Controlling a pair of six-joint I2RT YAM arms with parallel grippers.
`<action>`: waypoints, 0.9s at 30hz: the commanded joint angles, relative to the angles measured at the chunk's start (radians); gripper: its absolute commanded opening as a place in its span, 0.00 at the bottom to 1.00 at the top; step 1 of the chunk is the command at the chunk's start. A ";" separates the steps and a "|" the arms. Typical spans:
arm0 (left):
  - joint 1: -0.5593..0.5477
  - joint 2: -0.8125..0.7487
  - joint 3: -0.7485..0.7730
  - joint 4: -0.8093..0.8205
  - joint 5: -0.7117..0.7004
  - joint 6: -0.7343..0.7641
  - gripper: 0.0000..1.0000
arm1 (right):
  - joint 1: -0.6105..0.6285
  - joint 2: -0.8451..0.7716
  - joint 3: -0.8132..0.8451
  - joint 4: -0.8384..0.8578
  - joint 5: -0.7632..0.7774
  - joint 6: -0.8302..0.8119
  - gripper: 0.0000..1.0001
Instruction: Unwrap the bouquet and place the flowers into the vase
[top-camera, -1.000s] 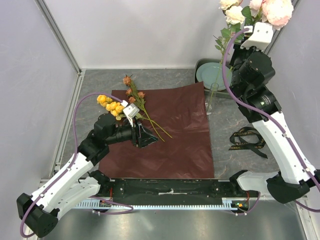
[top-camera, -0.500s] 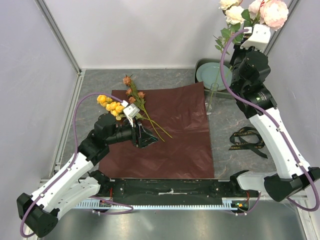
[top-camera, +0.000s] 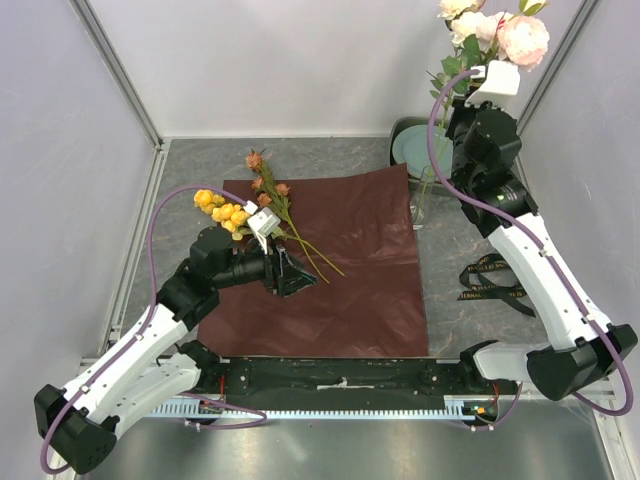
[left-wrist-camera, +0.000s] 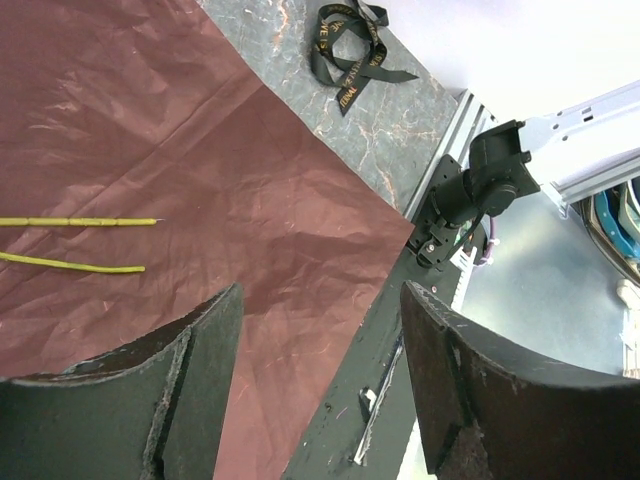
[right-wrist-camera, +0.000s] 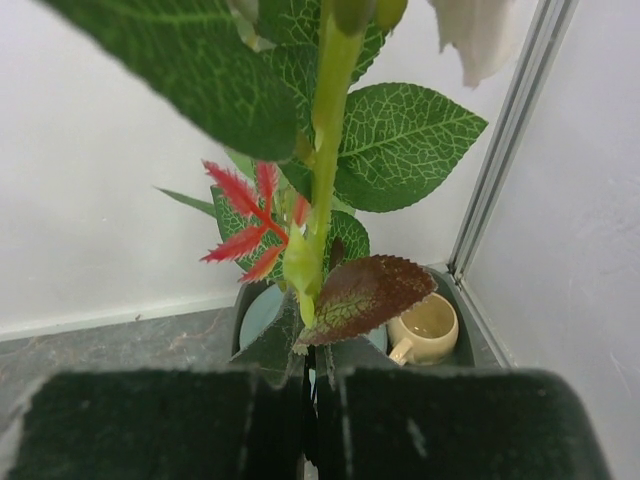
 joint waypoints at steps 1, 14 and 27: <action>-0.004 0.003 0.024 0.002 -0.012 0.038 0.72 | -0.008 -0.012 -0.051 0.111 -0.016 0.003 0.00; -0.002 0.022 0.030 0.005 -0.019 0.038 0.86 | -0.020 -0.045 -0.255 0.250 -0.021 0.036 0.00; -0.002 0.019 0.028 0.002 -0.021 0.040 0.86 | -0.023 -0.023 -0.429 0.379 -0.047 0.047 0.06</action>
